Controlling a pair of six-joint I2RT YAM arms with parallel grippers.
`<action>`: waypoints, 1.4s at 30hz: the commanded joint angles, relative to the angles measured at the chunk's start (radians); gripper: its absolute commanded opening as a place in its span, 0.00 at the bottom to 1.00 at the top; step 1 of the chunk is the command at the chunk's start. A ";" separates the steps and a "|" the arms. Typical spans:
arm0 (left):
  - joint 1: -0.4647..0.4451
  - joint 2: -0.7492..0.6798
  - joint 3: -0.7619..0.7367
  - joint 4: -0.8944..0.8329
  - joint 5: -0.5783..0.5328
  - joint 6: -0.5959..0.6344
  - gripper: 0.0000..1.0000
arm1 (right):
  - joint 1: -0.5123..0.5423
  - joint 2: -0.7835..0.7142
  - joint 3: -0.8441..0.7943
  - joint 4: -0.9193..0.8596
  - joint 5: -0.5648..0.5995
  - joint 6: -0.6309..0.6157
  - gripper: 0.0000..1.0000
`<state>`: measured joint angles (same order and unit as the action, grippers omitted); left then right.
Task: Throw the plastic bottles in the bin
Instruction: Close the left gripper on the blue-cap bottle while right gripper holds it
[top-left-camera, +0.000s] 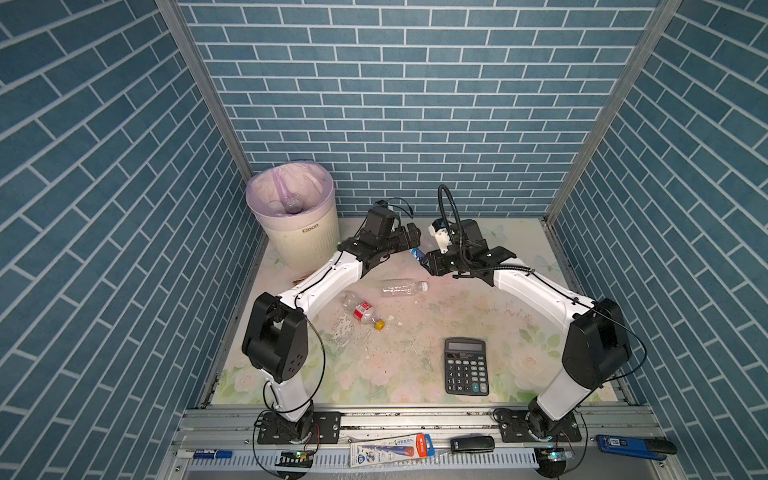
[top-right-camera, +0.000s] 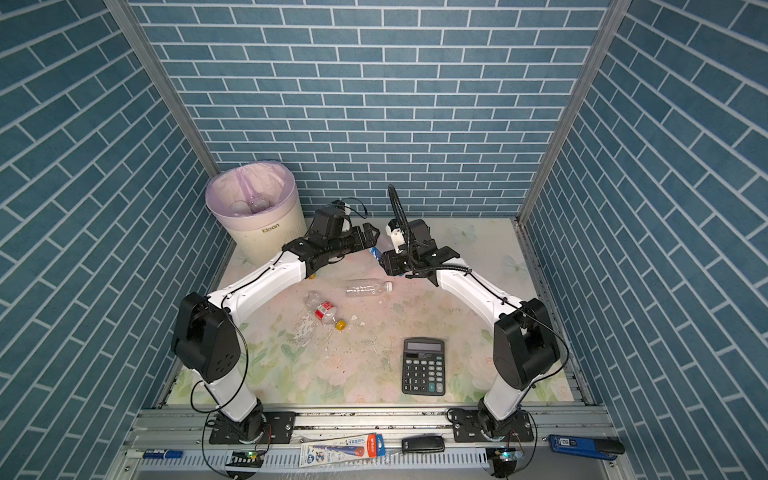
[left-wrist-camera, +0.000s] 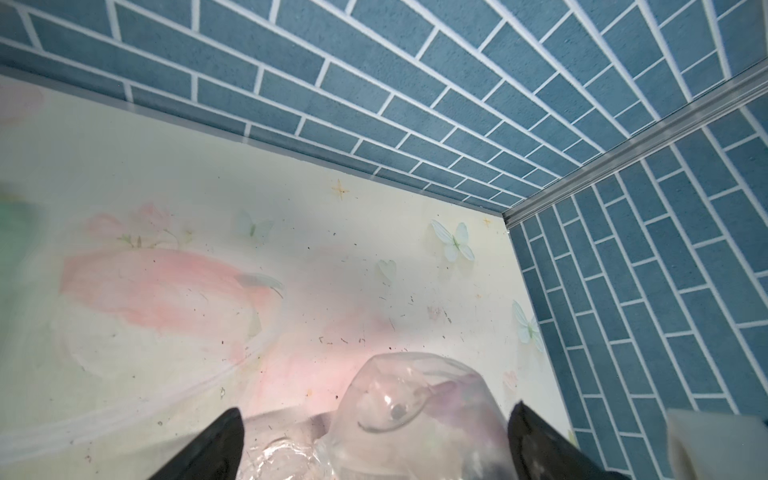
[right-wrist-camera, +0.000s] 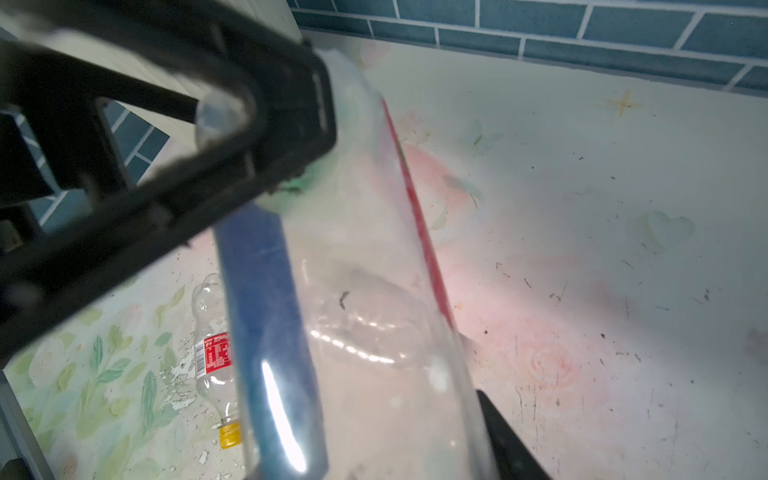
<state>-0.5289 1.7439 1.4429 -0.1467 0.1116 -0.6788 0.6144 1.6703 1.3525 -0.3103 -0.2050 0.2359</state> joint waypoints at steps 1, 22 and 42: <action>0.001 -0.054 -0.056 0.076 0.004 -0.055 0.99 | 0.014 -0.051 -0.035 0.068 -0.011 0.037 0.33; 0.009 -0.073 -0.164 0.280 0.040 -0.178 0.99 | 0.029 -0.101 -0.071 0.129 -0.040 0.075 0.33; 0.007 -0.057 -0.239 0.394 0.077 -0.211 0.55 | 0.028 -0.068 -0.074 0.193 -0.105 0.144 0.36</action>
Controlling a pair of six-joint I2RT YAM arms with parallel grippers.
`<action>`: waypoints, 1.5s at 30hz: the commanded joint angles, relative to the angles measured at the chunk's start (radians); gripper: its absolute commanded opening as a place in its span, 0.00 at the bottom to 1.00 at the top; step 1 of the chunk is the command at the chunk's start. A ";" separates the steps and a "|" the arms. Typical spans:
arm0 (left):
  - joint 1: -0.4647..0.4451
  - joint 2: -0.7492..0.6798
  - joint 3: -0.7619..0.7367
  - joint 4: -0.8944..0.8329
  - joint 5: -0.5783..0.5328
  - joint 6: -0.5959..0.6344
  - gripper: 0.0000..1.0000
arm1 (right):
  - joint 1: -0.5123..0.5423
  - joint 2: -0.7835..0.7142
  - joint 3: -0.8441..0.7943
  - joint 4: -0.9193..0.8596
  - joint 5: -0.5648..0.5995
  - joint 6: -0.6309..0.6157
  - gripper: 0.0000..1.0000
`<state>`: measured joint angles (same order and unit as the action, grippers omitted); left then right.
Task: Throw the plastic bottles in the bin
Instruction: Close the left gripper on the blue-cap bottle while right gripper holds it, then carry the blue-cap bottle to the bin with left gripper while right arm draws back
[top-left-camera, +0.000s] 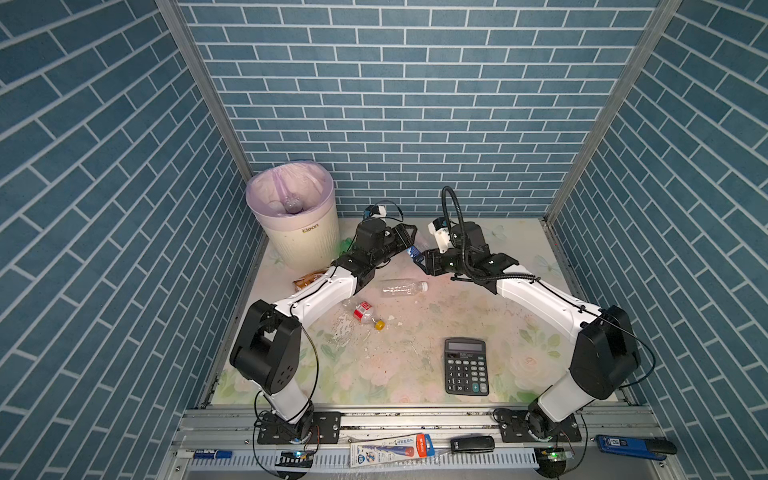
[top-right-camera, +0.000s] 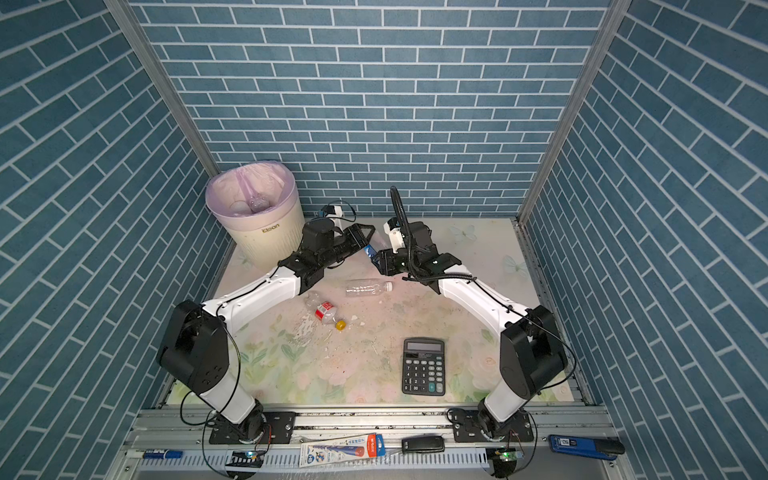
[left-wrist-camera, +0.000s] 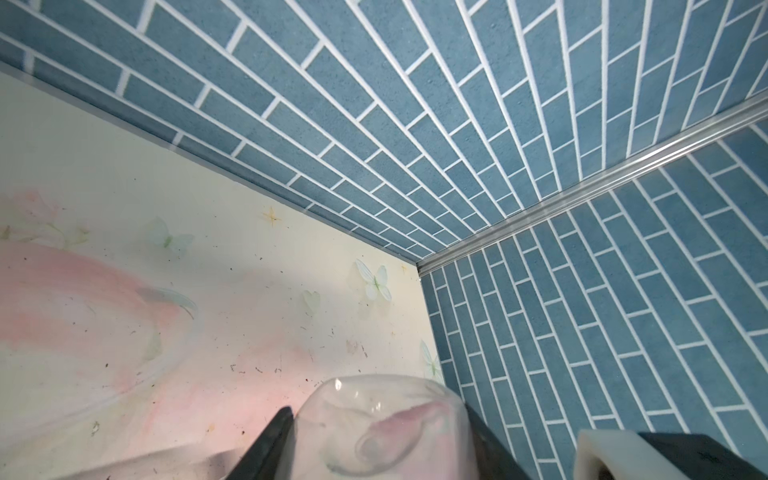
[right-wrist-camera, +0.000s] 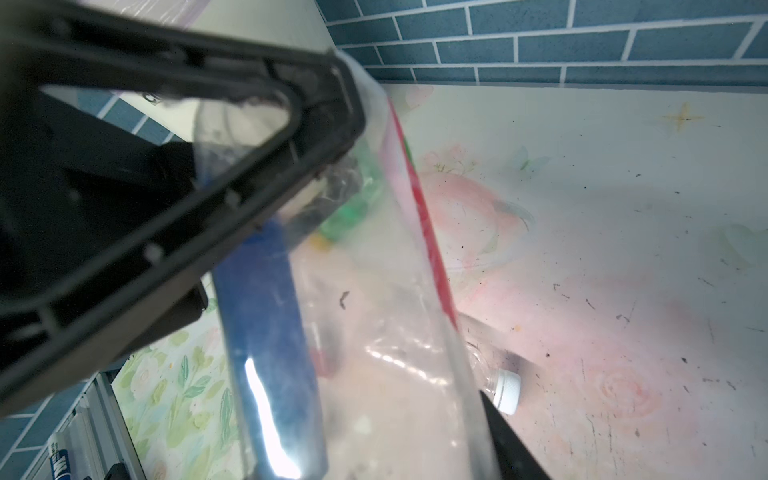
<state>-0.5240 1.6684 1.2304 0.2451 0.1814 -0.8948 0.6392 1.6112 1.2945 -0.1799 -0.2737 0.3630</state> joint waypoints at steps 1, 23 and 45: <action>0.002 0.015 -0.029 -0.001 0.003 0.007 0.53 | 0.005 -0.008 -0.015 0.060 -0.034 0.016 0.38; 0.048 -0.069 -0.033 -0.152 -0.081 0.134 0.50 | 0.005 -0.093 -0.052 0.083 -0.060 0.008 0.99; 0.123 -0.239 0.216 -0.389 -0.283 0.457 0.50 | 0.020 -0.098 0.083 0.073 -0.105 -0.040 0.99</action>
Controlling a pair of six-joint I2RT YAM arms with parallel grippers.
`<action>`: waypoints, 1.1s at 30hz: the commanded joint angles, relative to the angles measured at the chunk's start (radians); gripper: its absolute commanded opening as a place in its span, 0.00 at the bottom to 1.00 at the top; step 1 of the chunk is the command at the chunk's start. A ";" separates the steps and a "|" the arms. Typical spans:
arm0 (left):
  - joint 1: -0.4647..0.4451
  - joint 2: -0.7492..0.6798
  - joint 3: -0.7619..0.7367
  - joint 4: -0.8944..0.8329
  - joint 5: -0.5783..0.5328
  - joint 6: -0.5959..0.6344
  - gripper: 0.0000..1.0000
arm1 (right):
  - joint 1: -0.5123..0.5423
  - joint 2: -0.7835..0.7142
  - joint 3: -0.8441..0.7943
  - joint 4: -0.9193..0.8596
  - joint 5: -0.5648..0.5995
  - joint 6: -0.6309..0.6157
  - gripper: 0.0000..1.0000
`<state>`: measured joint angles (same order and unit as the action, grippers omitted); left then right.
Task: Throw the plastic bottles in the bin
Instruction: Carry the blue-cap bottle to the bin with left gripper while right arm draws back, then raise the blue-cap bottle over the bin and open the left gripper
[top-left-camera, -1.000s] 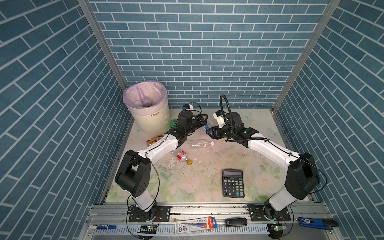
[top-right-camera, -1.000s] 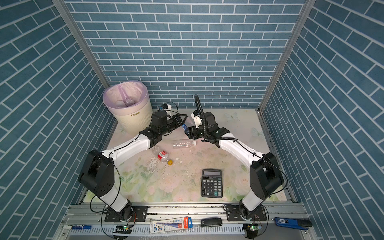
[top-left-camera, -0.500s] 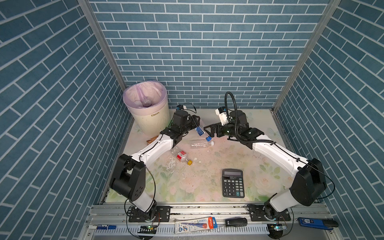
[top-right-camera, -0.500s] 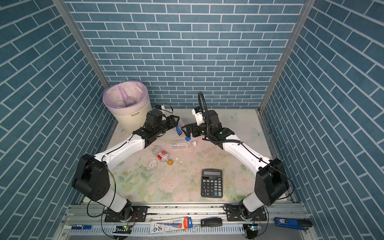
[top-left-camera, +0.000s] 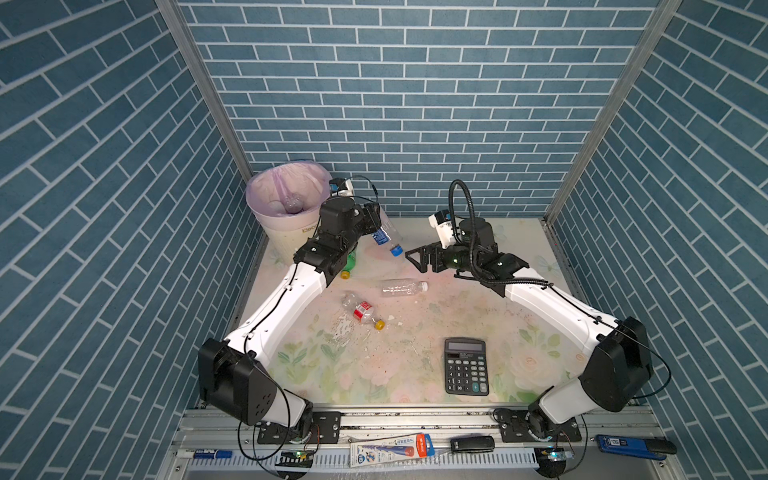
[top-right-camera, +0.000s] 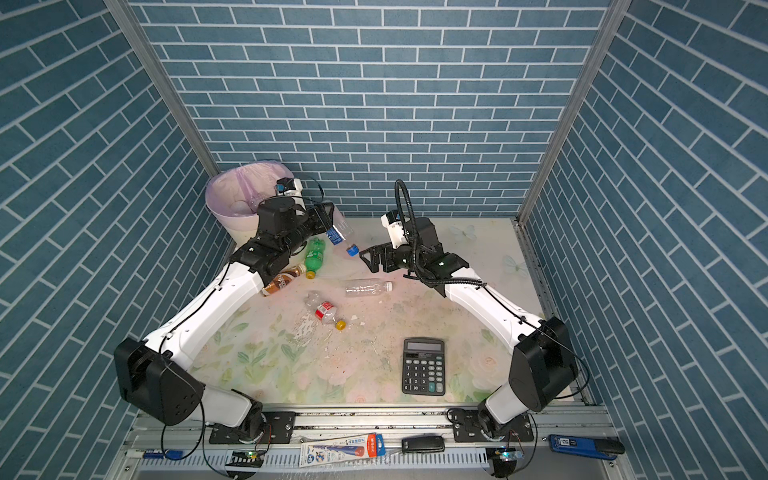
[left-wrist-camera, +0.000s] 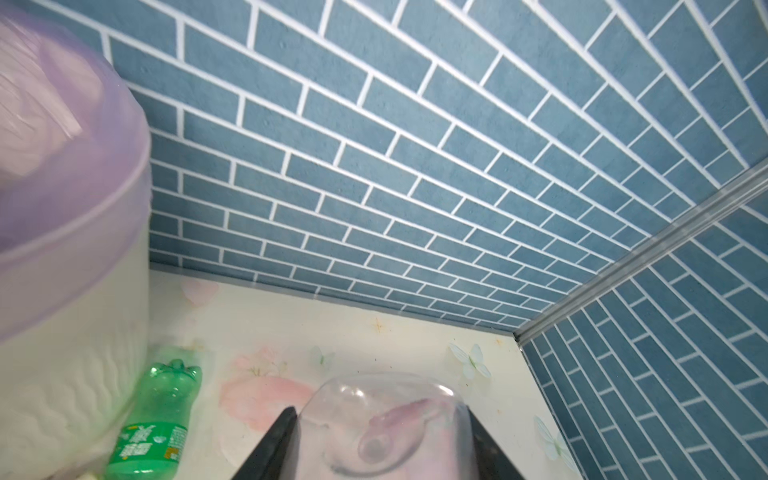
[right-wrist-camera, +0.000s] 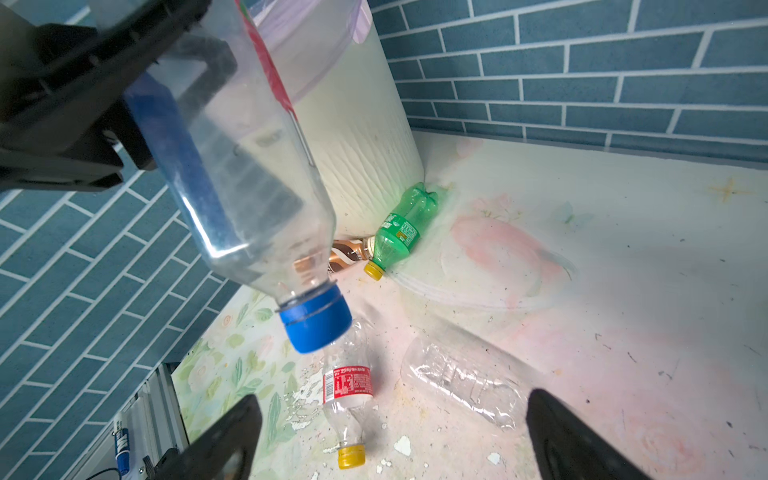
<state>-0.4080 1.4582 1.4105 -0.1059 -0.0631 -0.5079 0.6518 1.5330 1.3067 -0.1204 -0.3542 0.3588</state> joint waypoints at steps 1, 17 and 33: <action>0.007 -0.037 0.047 -0.039 -0.050 0.088 0.50 | 0.010 -0.013 0.085 0.007 -0.029 -0.040 0.99; 0.022 -0.111 0.248 0.009 -0.302 0.487 0.49 | 0.066 0.047 0.288 0.055 -0.063 -0.139 0.99; 0.144 -0.054 0.562 0.039 -0.336 0.706 0.49 | 0.074 0.173 0.555 0.061 -0.207 -0.173 0.99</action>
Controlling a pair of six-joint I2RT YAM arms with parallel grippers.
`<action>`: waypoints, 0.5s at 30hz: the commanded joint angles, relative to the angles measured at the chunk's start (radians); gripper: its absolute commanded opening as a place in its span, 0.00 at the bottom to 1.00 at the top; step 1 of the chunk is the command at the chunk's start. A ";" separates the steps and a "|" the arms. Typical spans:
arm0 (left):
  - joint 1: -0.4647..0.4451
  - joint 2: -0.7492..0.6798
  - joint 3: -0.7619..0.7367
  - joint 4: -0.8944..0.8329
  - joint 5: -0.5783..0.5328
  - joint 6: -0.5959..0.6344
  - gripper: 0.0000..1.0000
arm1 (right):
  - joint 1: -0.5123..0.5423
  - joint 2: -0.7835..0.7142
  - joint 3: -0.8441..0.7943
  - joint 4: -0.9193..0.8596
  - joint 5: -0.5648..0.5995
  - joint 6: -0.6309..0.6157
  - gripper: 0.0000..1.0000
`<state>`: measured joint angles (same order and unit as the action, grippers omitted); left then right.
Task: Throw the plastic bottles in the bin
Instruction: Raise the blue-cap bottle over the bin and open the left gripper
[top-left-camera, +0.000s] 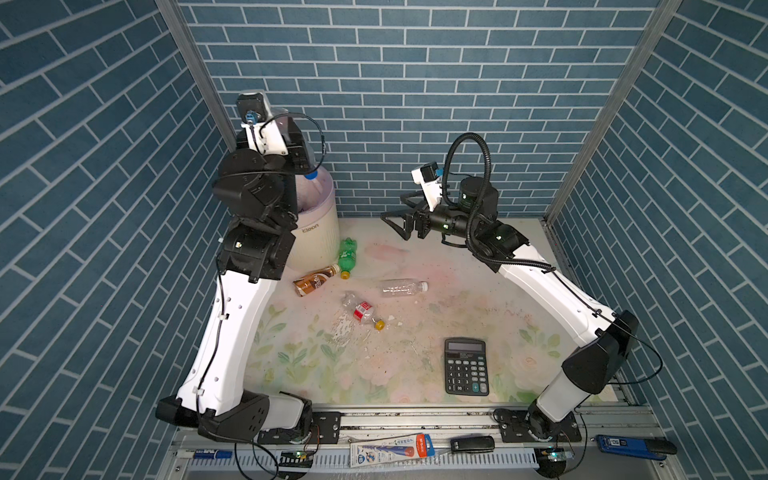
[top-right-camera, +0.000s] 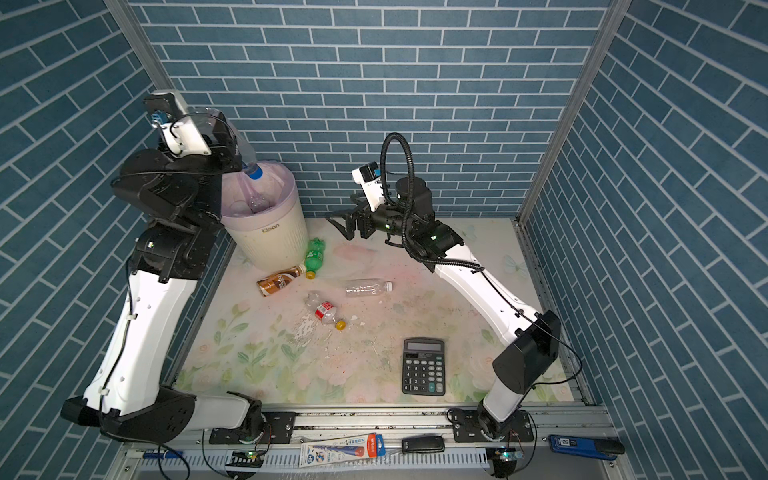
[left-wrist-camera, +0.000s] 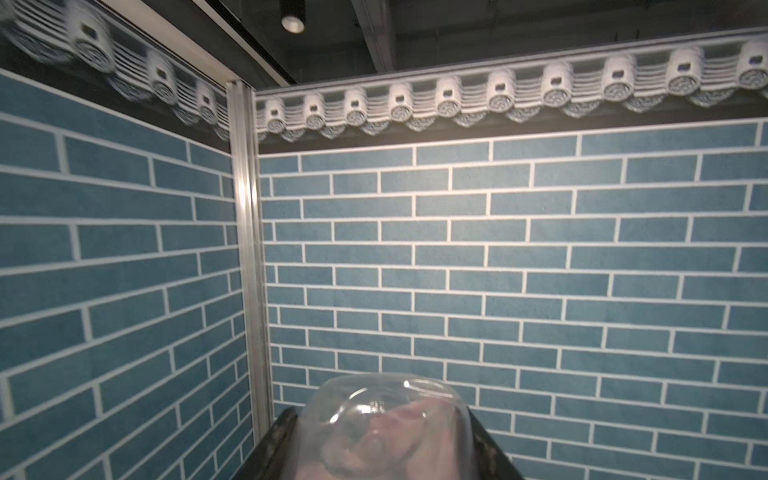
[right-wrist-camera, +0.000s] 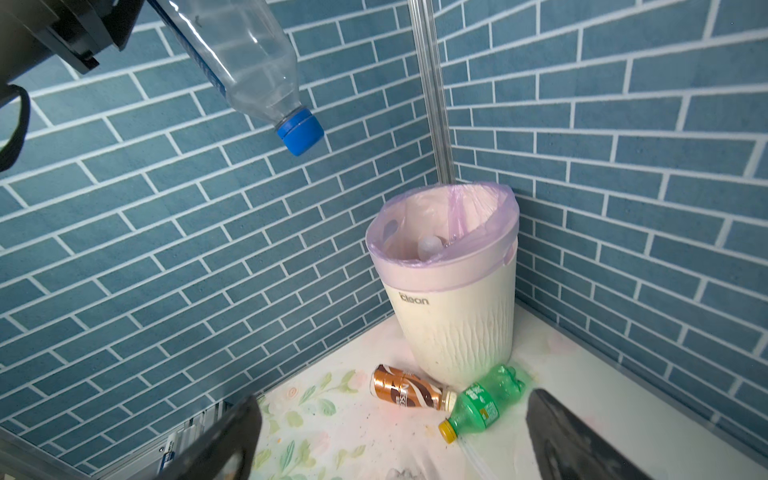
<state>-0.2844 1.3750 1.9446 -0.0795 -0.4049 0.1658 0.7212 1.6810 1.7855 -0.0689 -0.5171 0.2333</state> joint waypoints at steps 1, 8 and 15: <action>0.028 0.039 0.043 0.013 0.012 0.034 0.49 | 0.006 0.036 0.098 -0.002 -0.046 -0.056 0.99; 0.113 0.182 0.159 -0.037 0.070 0.003 0.50 | 0.006 0.124 0.216 -0.076 -0.034 -0.100 0.99; 0.298 0.515 0.426 -0.395 0.175 -0.242 0.78 | 0.006 0.183 0.275 -0.113 -0.036 -0.115 0.99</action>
<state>-0.0338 1.7836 2.2818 -0.2596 -0.2871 0.0372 0.7219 1.8435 1.9934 -0.1528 -0.5365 0.1696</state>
